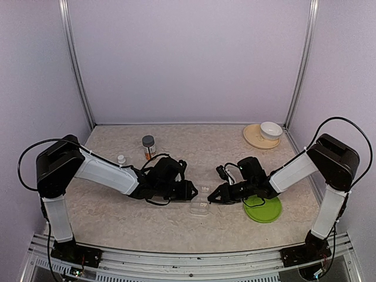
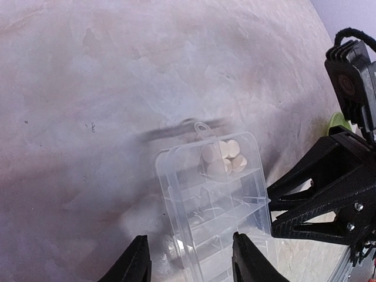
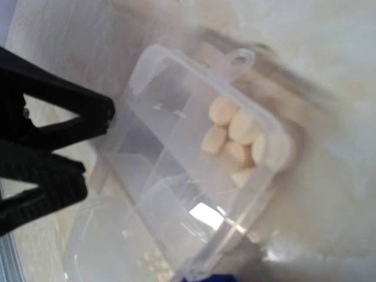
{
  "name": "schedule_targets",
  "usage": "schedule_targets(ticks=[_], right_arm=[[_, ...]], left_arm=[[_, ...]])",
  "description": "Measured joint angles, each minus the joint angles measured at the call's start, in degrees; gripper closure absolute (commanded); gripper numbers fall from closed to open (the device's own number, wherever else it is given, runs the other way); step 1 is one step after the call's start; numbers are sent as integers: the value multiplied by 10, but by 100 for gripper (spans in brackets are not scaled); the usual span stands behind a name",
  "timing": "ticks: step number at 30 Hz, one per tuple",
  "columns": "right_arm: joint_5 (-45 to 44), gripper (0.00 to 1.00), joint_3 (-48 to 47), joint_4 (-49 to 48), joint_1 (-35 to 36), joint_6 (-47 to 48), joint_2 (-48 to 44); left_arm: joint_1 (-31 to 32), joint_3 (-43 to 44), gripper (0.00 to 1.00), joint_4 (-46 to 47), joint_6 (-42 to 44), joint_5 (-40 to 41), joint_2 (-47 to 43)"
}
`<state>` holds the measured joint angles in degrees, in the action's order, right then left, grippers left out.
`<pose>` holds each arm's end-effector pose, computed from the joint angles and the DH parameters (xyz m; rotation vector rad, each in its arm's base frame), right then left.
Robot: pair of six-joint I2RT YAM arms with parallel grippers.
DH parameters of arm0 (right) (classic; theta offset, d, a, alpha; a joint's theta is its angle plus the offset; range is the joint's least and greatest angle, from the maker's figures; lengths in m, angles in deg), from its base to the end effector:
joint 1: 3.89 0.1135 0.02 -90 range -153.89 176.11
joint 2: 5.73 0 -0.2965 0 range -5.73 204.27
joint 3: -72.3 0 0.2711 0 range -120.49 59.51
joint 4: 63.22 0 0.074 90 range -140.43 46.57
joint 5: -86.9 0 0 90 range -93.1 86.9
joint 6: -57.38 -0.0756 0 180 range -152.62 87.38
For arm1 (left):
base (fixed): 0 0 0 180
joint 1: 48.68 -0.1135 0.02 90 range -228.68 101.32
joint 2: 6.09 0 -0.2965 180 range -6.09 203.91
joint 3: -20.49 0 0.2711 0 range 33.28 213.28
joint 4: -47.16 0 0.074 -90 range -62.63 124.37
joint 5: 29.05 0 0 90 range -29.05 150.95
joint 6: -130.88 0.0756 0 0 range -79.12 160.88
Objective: Sort the pills into containers
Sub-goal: Close the lid of the pill container.
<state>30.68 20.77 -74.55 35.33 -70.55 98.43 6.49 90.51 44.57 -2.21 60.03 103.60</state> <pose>0.2522 0.2601 0.0952 -0.3737 2.5097 1.3061 0.2499 -0.3613 0.1190 0.2695 2.4632 -0.8422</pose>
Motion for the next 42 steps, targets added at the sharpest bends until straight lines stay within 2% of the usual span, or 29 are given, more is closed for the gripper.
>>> schedule_targets(ticks=[7,15,31,35,42], right_arm=[[0,70,0,-1,0,-1,0],[0,70,0,-4,2,-7,0],[11,72,-3,-34,5,-50,17],[11,66,-7,-32,5,-52,19],[2,51,-12,-18,13,-39,9]], left_arm=[[0,-3,70,9,-7,-23,6],[1,-14,74,38,-22,-53,16],[1,-23,75,63,-42,-57,20],[1,-24,75,64,-42,-50,20],[0,-24,73,63,-35,-43,19]])
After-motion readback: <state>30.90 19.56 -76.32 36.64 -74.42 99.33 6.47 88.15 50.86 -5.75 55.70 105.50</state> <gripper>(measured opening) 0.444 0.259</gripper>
